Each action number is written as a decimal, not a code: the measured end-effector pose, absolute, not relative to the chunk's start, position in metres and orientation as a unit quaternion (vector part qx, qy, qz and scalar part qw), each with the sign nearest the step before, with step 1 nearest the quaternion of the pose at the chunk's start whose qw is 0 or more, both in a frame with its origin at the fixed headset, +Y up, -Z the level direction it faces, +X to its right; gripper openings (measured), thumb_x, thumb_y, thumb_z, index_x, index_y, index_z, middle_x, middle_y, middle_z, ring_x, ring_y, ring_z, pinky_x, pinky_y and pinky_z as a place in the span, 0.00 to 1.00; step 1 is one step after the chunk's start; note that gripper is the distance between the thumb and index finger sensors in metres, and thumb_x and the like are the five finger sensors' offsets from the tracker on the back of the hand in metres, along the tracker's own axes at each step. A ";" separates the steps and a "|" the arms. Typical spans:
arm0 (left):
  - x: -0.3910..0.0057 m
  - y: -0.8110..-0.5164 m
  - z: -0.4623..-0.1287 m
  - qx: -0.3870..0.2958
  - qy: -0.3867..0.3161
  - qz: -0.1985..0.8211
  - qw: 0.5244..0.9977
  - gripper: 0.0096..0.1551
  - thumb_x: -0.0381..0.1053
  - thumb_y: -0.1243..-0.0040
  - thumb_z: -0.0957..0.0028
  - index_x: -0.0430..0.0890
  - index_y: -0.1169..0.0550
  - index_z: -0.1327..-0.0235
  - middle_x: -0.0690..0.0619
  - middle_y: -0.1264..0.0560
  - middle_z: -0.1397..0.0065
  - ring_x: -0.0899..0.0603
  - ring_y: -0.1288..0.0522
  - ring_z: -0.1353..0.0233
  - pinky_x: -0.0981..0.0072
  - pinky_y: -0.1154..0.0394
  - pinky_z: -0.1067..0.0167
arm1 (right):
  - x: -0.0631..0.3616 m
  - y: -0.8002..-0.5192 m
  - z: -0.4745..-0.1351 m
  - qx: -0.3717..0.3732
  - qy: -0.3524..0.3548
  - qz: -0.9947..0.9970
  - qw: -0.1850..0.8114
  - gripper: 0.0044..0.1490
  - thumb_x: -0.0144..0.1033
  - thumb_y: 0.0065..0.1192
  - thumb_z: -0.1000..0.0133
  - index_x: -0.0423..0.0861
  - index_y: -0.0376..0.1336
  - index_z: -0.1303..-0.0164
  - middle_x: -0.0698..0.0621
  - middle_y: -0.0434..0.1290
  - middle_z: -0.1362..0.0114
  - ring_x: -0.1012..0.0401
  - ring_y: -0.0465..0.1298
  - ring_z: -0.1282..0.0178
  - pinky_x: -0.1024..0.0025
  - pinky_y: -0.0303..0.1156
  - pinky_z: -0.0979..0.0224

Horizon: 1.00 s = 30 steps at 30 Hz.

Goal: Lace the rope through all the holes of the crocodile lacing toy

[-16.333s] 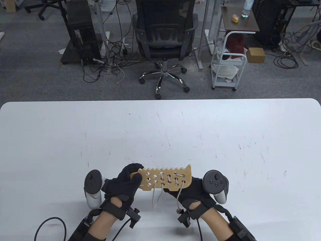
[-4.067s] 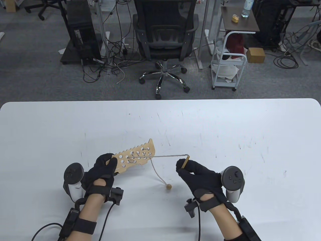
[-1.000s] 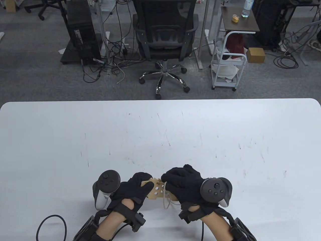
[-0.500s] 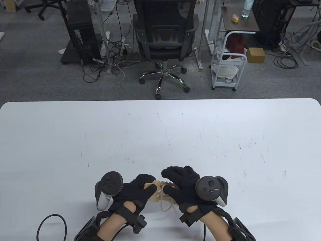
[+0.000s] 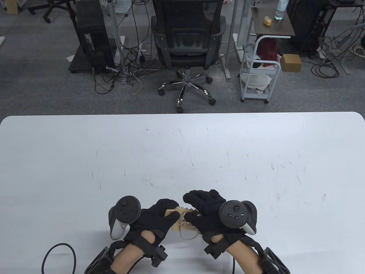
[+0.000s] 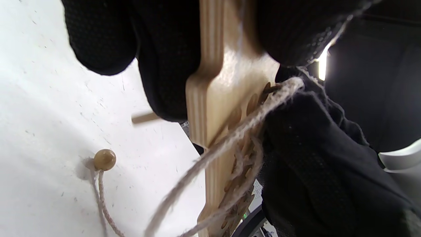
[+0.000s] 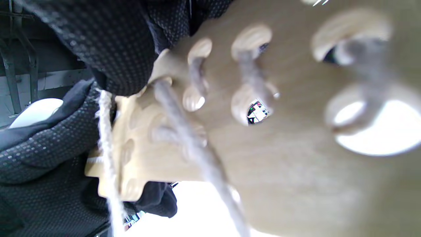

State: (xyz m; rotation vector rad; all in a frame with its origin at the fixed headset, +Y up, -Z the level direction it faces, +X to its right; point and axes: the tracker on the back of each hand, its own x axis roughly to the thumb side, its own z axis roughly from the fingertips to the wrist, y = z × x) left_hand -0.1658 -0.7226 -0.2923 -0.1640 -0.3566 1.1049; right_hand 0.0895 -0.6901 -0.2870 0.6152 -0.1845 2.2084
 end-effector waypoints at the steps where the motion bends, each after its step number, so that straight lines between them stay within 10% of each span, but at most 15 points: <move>1: -0.167 -0.722 -0.293 -0.076 -0.166 0.522 0.833 0.30 0.61 0.33 0.57 0.52 0.26 0.43 0.56 0.18 0.45 0.48 0.10 0.53 0.51 0.19 0.44 | 0.091 -0.689 -0.287 0.242 -0.075 0.875 0.413 0.38 0.42 0.76 0.51 0.45 0.66 0.30 0.42 0.68 0.24 0.40 0.64 0.26 0.31 0.46 0.25; 30: -0.212 -0.716 -0.312 -0.044 -0.101 0.618 0.779 0.29 0.61 0.35 0.55 0.52 0.26 0.42 0.57 0.18 0.45 0.48 0.11 0.52 0.52 0.20 0.44 | 0.162 -0.691 -0.319 0.097 -0.130 0.847 0.506 0.31 0.41 0.73 0.48 0.45 0.70 0.35 0.42 0.73 0.28 0.41 0.69 0.29 0.32 0.49 0.26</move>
